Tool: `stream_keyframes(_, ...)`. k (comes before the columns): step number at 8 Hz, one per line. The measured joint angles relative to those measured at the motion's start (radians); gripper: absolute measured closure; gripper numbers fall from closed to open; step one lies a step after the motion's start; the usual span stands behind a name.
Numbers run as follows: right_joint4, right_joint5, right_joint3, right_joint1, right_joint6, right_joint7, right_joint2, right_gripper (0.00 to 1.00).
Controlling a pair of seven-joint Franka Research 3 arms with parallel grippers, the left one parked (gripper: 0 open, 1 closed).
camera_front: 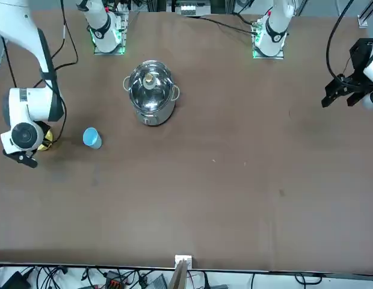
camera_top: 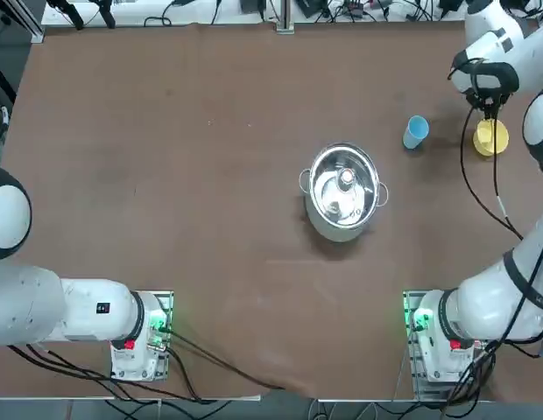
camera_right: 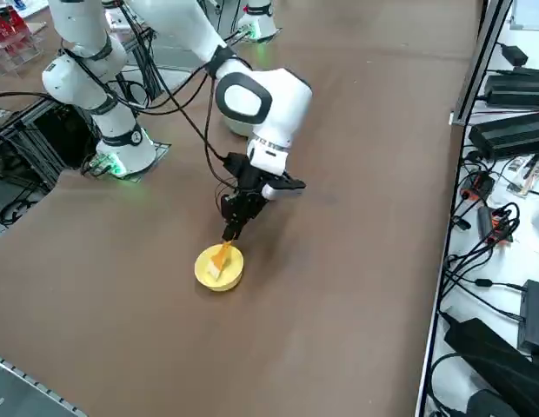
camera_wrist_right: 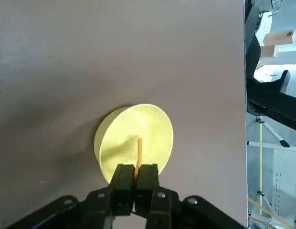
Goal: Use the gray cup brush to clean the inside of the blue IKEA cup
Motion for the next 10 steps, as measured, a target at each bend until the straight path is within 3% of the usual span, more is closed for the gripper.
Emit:
stream_keyframes(2,0.0,0.0,0.0,-0.002,0.0,0.0,0.009,0.83)
stream_keyframes(6,0.006,-0.007,0.0,-0.003,0.0,-0.001,0.007,0.1)
stream_keyframes(7,0.013,-0.007,0.002,-0.002,0.001,-0.002,-0.002,0.0)
stream_keyframes(9,0.025,0.023,0.018,-0.001,-0.003,-0.003,-0.046,0.0)
stream_keyframes(10,0.037,0.084,0.031,0.0,-0.015,-0.018,-0.069,0.0)
